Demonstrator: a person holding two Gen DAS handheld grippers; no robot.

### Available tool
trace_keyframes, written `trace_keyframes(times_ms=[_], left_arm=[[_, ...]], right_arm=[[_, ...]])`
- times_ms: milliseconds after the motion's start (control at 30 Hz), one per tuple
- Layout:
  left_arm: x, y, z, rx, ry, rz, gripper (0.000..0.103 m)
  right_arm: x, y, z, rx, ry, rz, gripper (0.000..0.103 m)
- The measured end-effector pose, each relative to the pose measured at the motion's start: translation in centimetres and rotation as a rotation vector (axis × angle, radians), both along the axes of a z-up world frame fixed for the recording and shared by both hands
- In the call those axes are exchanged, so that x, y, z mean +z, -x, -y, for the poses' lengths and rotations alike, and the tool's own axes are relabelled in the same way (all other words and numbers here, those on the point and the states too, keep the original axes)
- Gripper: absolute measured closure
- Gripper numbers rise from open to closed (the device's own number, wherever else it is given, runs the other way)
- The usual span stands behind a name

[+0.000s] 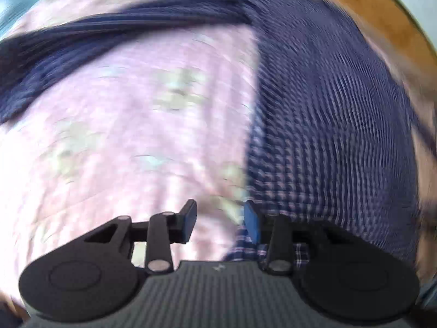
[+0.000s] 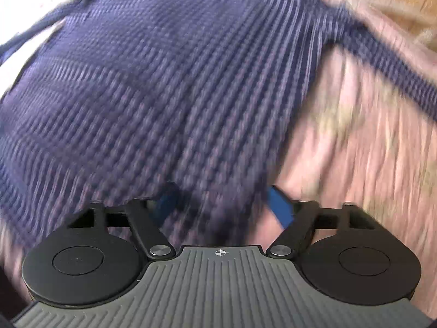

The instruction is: Fold clothes

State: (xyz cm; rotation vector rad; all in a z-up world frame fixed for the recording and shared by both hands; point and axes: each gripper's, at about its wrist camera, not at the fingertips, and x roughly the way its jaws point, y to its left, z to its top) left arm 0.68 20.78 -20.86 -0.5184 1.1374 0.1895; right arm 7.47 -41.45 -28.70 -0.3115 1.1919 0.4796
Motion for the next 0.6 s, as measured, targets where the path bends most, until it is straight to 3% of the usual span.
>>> trace_keyframes(times_ms=[67,133,167,267,300,367,433,500,533,567,600], left_arm=[[2.3,0.5,-5.8,0.233,0.019,0.106,0.027],[3.3,1.4,-11.9,0.492,0.048,0.189,0.006],[3.3,1.9,-15.3,0.628,0.097,0.228,0.004],[0.1,3.2,-23.2,0.899,0.388,0.301,0.003],[-1.5,3.2,-25.1,0.956,0.492,0.291,0.003],[-4.5,2.2,-26.4,0.989,0.637,0.231,0.003],[-6.6,2.0,-26.6,0.992,0.725,0.194,0.004],[-7.7,1.4,-26.7,0.956,0.787,0.190,0.029],[-8.0,0.8,-26.6,0.910,0.819,0.200,0.084],[-8.2,0.2,-26.5,0.864,0.851,0.210,0.095],[-6.0,-0.5,-26.8,0.768,0.803,0.280,0.095]], right_arm=[[0.5,-0.3,-0.6,0.034,0.076,-0.019,0.028],[1.8,-1.7,-2.7,0.033,0.085,0.019,0.028],[2.4,-2.5,-3.9,0.031,0.081,0.039,0.028],[4.6,-4.3,-9.2,0.074,0.076,0.118,0.028],[5.4,-4.6,-11.5,0.104,0.078,0.150,0.028],[6.5,-5.0,-17.4,0.171,0.068,0.191,0.026],[7.2,-5.2,-23.8,0.232,0.033,0.206,0.024],[7.3,-5.3,-30.0,0.288,0.003,0.210,0.024],[7.2,-5.3,-33.1,0.319,-0.009,0.219,0.023],[7.1,-5.7,-35.8,0.337,-0.020,0.226,0.023],[6.8,-6.5,-38.2,0.345,-0.031,0.231,0.023]])
